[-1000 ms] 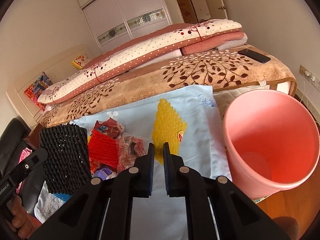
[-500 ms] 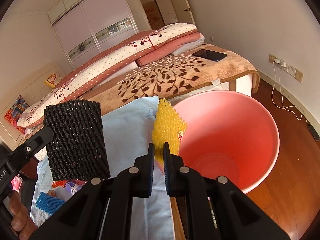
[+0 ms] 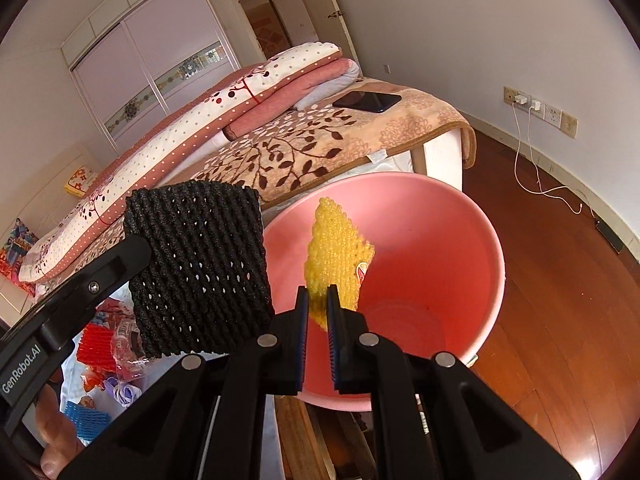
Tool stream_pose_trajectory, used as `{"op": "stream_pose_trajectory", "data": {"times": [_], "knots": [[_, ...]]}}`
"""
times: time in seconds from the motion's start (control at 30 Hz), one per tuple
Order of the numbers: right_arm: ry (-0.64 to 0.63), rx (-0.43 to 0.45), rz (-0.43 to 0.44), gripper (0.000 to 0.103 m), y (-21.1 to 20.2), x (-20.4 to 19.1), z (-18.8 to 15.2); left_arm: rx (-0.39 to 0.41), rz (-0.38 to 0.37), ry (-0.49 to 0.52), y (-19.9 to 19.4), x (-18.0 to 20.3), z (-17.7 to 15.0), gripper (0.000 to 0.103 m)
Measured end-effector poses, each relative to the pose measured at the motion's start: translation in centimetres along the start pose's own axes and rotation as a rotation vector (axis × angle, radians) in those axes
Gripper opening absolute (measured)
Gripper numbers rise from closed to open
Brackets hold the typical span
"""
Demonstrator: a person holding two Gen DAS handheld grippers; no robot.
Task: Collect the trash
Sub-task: 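Carry both mesh sleeves over the pink bucket and open both tools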
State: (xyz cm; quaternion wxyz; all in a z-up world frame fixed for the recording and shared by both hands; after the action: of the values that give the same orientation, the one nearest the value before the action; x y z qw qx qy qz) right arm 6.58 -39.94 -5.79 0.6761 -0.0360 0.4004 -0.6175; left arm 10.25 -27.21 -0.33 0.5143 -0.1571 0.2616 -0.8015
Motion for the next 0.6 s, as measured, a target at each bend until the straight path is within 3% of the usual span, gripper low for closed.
{"op": "stream_pose_trajectory", "data": {"times": [0.47,0.6], "knots": [[0.034,-0.041,0.007,0.009,1.1,2.5,0.1,-0.067,0.026,-0.020,2.7,1.4,-0.3,0.012],[0.035,-0.058,0.013,0.021,1.7,2.7,0.1,-0.099,0.030,-0.054,3.0,0.7,-0.6,0.032]]}}
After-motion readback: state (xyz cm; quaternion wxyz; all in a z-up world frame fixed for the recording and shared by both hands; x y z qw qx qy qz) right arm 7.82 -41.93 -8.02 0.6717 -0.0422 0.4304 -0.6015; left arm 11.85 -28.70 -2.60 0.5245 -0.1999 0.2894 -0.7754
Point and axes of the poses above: each gripper's, at about its wrist camera, not at the fingertips, and y roughly the way its jaws point, x to its right, z to its top, the point moved 5 cm from there along y, roughly the way its jaws point, and after that the axes turned 15 degrees about z, right-handed, at the moved point
